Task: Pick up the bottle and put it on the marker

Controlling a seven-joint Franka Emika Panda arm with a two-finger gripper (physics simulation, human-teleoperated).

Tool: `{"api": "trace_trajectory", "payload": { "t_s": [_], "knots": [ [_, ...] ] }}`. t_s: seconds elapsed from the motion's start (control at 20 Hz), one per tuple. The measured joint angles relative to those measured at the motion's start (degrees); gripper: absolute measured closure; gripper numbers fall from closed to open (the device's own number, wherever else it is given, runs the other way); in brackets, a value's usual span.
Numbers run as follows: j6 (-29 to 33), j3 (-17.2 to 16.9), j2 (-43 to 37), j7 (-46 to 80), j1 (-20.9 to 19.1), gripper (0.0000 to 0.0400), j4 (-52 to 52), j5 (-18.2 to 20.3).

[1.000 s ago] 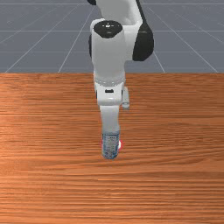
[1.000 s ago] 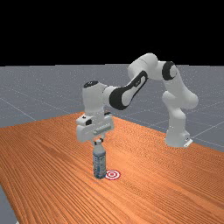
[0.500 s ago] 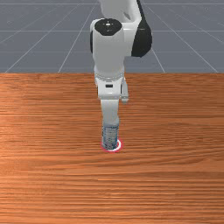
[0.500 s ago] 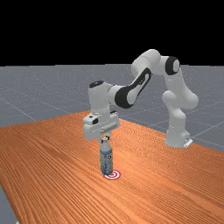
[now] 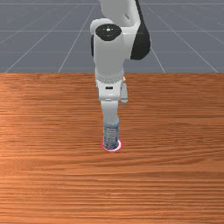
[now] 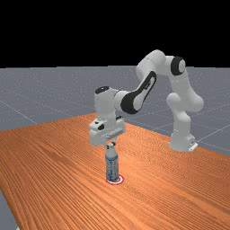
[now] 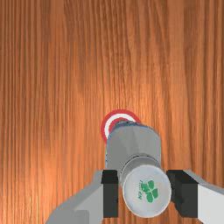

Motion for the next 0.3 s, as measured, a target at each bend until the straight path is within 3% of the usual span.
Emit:
{"api": "trace_trajectory", "payload": {
  "t_s": [0.25, 0.3],
  "knots": [
    [0.3, 0.0, -0.4, 0.0, 0.0, 0.0235, -0.6, 0.0],
    [0.8, 0.0, -0.9, 0.0, 0.0, 0.0149, -1.1, 0.0]
  ]
}}
